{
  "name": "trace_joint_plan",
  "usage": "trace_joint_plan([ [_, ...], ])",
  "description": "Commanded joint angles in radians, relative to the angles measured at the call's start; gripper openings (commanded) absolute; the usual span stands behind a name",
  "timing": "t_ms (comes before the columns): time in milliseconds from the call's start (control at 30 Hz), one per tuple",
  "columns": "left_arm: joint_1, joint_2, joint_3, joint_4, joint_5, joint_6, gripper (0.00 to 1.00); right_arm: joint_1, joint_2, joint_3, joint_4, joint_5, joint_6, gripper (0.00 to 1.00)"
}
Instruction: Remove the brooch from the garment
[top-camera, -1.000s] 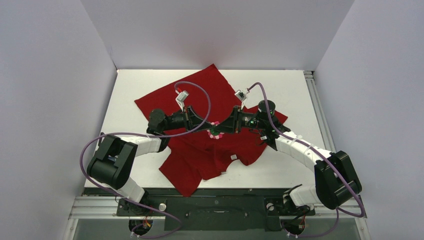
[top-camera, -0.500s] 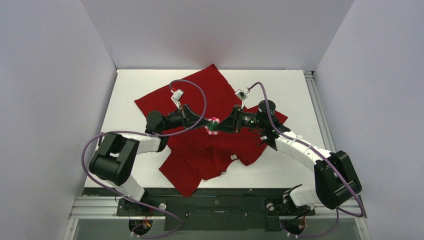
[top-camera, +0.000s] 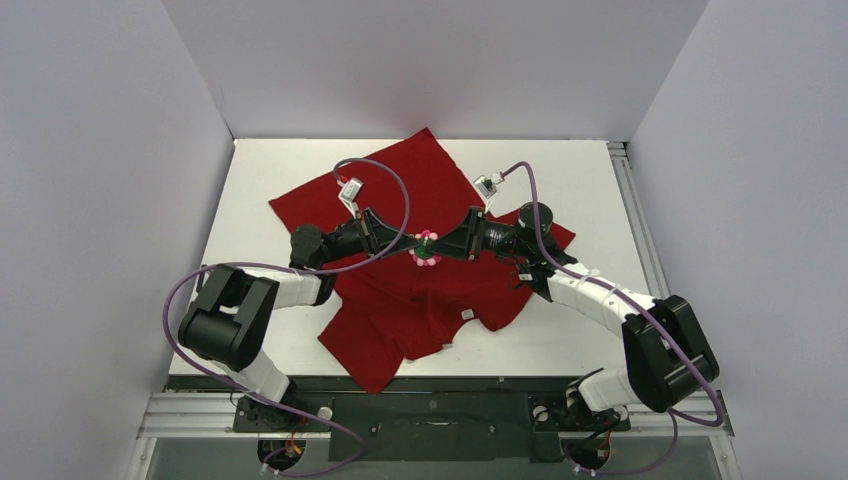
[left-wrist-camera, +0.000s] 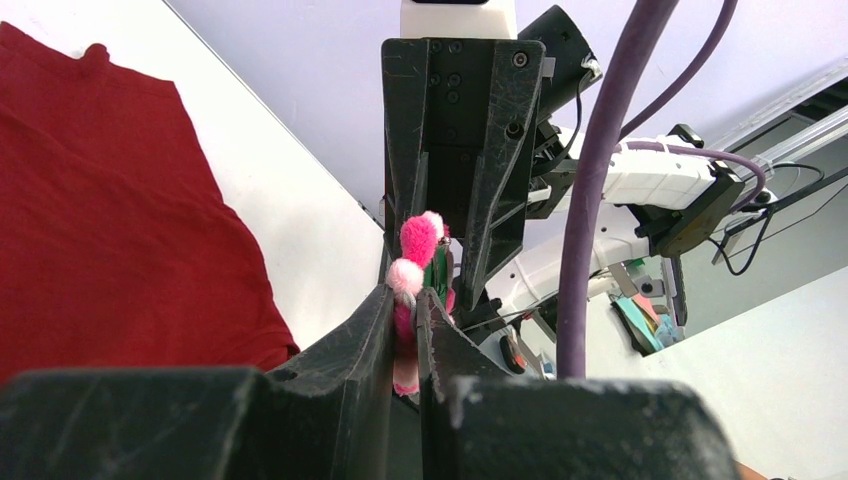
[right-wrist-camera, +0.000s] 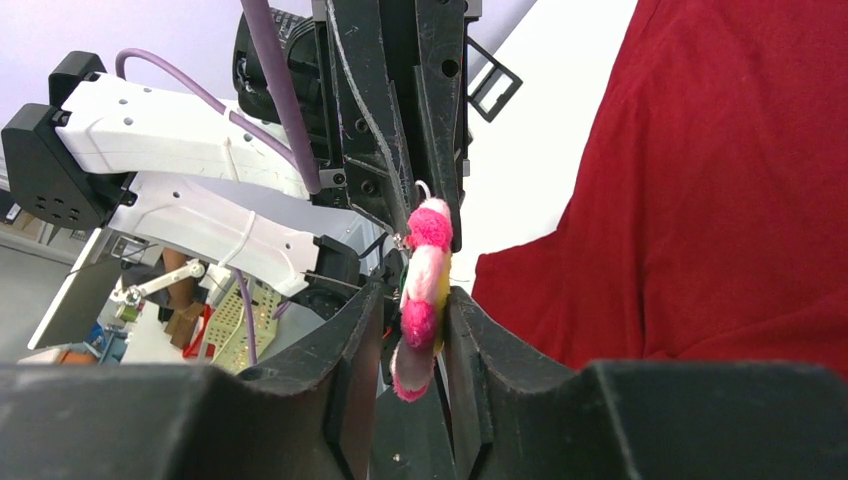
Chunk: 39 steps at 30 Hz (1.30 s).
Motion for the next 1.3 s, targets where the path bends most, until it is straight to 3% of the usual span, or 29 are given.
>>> trace_joint_plan([
  [0,0.002,-0.002,-0.004,0.068,-0.014,-0.014,0.00,-0.002,0.003,-0.001,0.086,0.017,-0.006,0.24],
  [667,-0.001,0.002,-0.011,0.079,-0.023,-0.017,0.00,0.008,0.032,0.008,0.078,0.025,0.003,0.19],
  [1267,-0.001,0.012,-0.014,0.085,-0.031,-0.020,0.00,0.016,0.043,0.017,0.047,0.020,-0.017,0.21],
])
